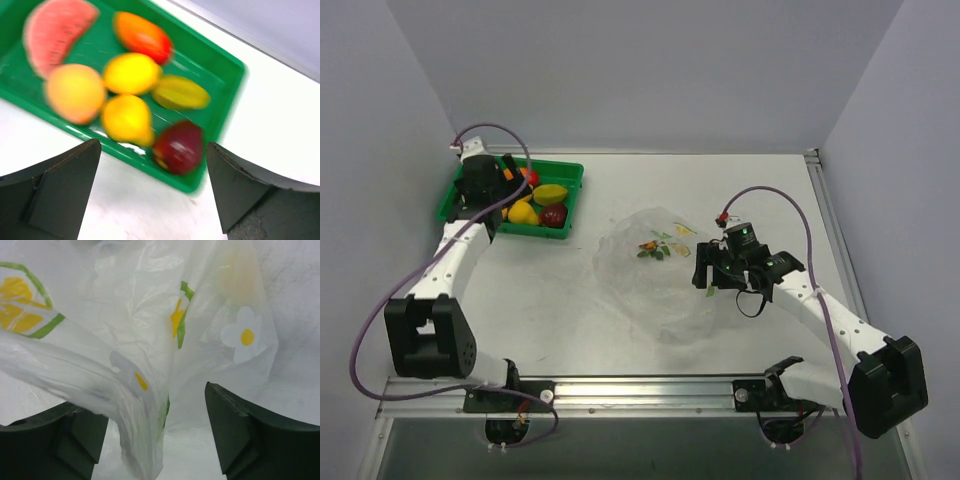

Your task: Untie the knot of the plastic bag and take out the fruit

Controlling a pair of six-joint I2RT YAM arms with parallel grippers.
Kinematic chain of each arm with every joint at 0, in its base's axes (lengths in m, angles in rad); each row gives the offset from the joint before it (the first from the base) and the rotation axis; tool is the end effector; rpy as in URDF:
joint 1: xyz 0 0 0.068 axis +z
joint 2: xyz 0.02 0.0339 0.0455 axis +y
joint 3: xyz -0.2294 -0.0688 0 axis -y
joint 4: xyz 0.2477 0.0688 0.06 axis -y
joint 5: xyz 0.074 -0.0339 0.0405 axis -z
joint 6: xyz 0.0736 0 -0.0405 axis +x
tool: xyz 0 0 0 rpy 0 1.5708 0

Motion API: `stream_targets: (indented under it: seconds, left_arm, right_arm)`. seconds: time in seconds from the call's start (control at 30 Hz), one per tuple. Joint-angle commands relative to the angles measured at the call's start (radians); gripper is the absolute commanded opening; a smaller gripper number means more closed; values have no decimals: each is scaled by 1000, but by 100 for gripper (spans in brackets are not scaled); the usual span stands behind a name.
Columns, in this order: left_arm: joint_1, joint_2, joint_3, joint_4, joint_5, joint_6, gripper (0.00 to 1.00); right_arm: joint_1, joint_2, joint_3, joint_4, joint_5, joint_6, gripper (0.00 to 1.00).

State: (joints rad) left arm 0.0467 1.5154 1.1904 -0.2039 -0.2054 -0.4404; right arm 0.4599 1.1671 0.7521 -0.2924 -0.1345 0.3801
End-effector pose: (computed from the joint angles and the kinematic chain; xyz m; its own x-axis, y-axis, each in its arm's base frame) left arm 0.3862 0.0331 0.2466 -0.3615 -0.4347 -0.8249 -0.4153 0.8671 -0.2750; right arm 0.2577 0.1386 0.1840 -0.7379 0.0448 -0.6735 -0.2772 0.8896 0.3629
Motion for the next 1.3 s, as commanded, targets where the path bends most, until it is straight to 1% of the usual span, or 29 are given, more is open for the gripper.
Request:
stream_targets:
  seconds: [0.0,0.07,0.1,0.2,0.3,0.33,0.4,0.53,0.67,0.7,0.77,0.87,0.9,0.93,1.0,1.03,1.1,1.13,1.2,1.23,1.27]
  left_arm:
    - [-131,-182,-75,3,46,86,97]
    - [-197,-236,-113,-22,99,107,97]
    - [-215,-286,-150,-29,122,135,98]
    - [-286,-375,-233,-46,184,196,97]
    - [-324,-437,-291,-42,205,227,97]
    - [-329,-449,-323,-35,205,232,97]
    - [-335,-474,-356,-28,227,236,98]
    - [-347,-495,-364,-25,239,236,97]
    - [-350,-524,-374,-14,264,221,97]
    - [-352,-529,-374,-14,265,220,97]
    - [-358,-547,-379,-11,270,220,97]
    - [-372,-580,-388,14,294,220,97]
    - [-373,-584,-394,18,297,220,97]
    - [-381,-589,-396,23,304,220,98]
    - [-389,-597,-397,23,304,221,97]
    - [-392,-597,-397,23,302,220,97]
    - [-398,-603,-399,24,307,221,97]
    - [-398,-606,-399,26,308,221,97]
    - [-400,-616,-400,31,317,220,97]
    - [-401,-621,-403,35,319,220,97]
    - [-401,-633,-403,38,320,220,97]
  right_arm:
    - [8,-63,79,-74,9,-56,78]
    - [13,-84,128,-109,-2,-93,86]
    - [13,-86,154,-120,-31,-133,95]
    - [29,-70,255,-175,-54,-228,100]
    - [59,-28,364,-221,-57,-302,100]
    - [68,-14,395,-234,-80,-349,100]
    - [108,51,490,-283,-91,-400,100]
    - [172,196,584,-309,-25,-524,100]
    - [186,333,661,-307,-11,-573,100]
    - [189,359,676,-309,10,-575,98]
    - [191,431,731,-304,45,-573,92]
    - [191,493,780,-277,95,-566,57]
    - [191,499,788,-271,102,-557,32]
    - [197,499,796,-272,111,-549,20]
    - [218,479,799,-272,131,-535,0]
    - [233,442,791,-272,182,-532,0]
    - [293,373,761,-277,225,-511,0]
    - [318,349,750,-277,280,-497,0]
    - [393,297,705,-275,331,-472,0]
    - [416,254,687,-262,360,-433,0]
    - [436,235,662,-248,421,-419,0]
